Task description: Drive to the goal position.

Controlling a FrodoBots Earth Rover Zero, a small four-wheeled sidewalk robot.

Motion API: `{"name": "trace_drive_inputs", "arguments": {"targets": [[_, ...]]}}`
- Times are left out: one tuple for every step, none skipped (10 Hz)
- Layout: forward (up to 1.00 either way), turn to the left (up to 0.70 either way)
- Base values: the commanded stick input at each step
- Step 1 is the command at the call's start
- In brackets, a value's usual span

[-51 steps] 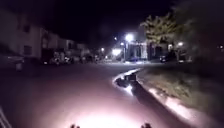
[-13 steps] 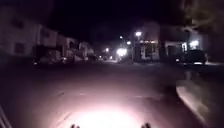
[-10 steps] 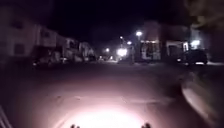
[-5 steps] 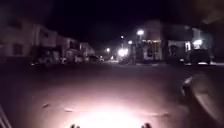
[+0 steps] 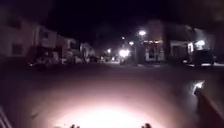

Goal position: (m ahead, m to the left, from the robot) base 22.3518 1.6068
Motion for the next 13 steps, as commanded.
{"name": "trace_drive_inputs", "arguments": {"targets": [[0.70,0.00],[0.70,0.00],[0.70,0.00],[0.70,0.00],[0.70,0.00],[0.70,0.00],[0.70,0.00],[0.70,0.00],[0.70,0.00],[0.70,0.00],[0.70,0.00],[0.70,0.00],[0.70,0.00]]}}
